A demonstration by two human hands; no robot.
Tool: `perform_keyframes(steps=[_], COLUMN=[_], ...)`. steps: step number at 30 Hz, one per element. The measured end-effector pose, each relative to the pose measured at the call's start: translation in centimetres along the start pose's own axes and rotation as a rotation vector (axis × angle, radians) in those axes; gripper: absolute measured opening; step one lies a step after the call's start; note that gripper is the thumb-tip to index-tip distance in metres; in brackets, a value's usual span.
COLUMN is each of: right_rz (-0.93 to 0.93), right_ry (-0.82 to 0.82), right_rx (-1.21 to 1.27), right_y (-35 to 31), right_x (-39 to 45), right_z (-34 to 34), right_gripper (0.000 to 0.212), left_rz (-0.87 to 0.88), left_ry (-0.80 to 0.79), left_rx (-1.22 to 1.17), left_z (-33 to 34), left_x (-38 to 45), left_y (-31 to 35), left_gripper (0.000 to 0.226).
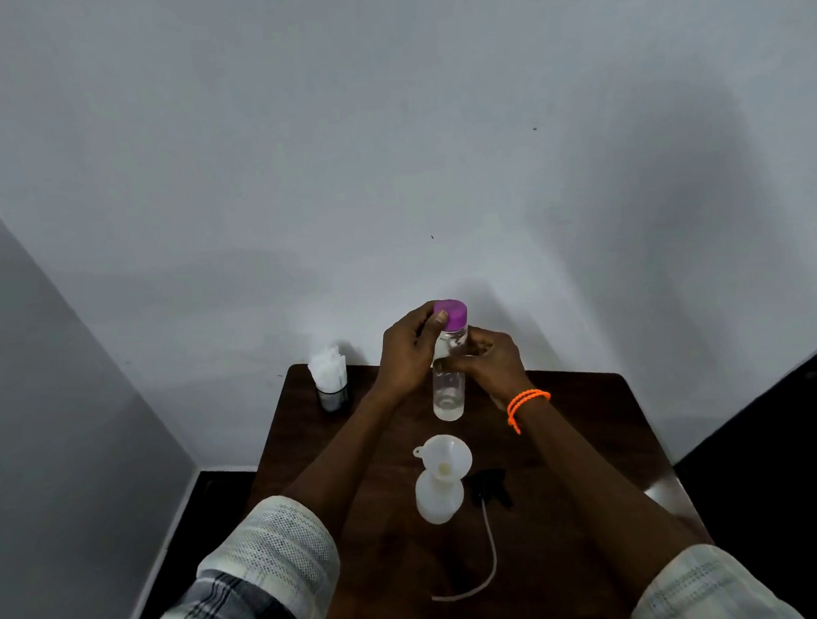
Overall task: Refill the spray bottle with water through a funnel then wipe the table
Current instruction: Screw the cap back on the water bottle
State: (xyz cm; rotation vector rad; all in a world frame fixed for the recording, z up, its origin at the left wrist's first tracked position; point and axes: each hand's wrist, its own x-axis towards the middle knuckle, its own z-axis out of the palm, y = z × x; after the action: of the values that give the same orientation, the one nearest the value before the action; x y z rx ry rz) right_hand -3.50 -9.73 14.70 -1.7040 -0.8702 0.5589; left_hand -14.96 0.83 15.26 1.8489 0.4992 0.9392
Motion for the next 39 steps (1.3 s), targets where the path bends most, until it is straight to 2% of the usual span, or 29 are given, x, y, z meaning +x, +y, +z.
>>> perform_keyframes(steps=[3, 6, 10, 11, 15, 19, 23, 27, 32, 37, 39], right_rz=[0.01, 0.053, 0.133, 0.152, 0.183, 0.202, 0.217, 0.242, 0.287, 0.3, 0.3], right_ry=[0.046, 0.07, 0.062, 0.052, 0.014, -0.015, -0.025, 0.002, 0.024, 0.032, 0.029], right_rx=[-0.031, -0.072, -0.11, -0.128, -0.225, -0.264, -0.287, -0.301, -0.314, -0.275, -0.267], right_y=[0.7, 1.6, 3.3, 3.7, 5.9, 8.1, 10.2, 12.4, 14.3, 15.2, 15.2], right_x=[0.9, 2.1, 4.0, 4.6, 7.0, 9.6, 12.2, 13.9, 15.3, 15.7, 15.7], right_z=[1.2, 2.5, 4.3, 4.7, 6.6, 8.4, 10.2, 12.0, 13.0, 13.5, 13.6], right_gripper=[0.041, 0.034, 0.029, 0.028, 0.024, 0.027, 0.035, 0.03, 0.027, 0.035, 0.039], left_rz=[-0.08, -0.232, -0.582, -0.628, -0.636, -0.665, -0.777, -0.892, -0.921, -0.909, -0.924], left_ry=[-0.01, -0.002, -0.04, -0.062, -0.089, -0.121, -0.064, -0.03, 0.008, 0.047, 0.04], left_rx=[-0.074, -0.054, -0.063, -0.09, -0.141, -0.195, -0.293, -0.327, -0.329, -0.316, -0.321], left_z=[-0.3, 0.0, 0.8, 0.8, 0.5, 0.4, 0.7, 1.6, 3.2, 3.6, 3.3], left_x=[0.3, 0.5, 0.4, 0.3, 0.2, 0.9, 2.4, 3.7, 4.1, 3.6, 3.4], left_y=[-1.3, -4.2, -9.3, -10.1, -12.7, -16.4, -20.5, -24.3, -31.0, -32.3, -31.8], left_gripper=[0.027, 0.033, 0.086, 0.084, 0.038, 0.025, 0.03, 0.03, 0.042, 0.067, 0.067])
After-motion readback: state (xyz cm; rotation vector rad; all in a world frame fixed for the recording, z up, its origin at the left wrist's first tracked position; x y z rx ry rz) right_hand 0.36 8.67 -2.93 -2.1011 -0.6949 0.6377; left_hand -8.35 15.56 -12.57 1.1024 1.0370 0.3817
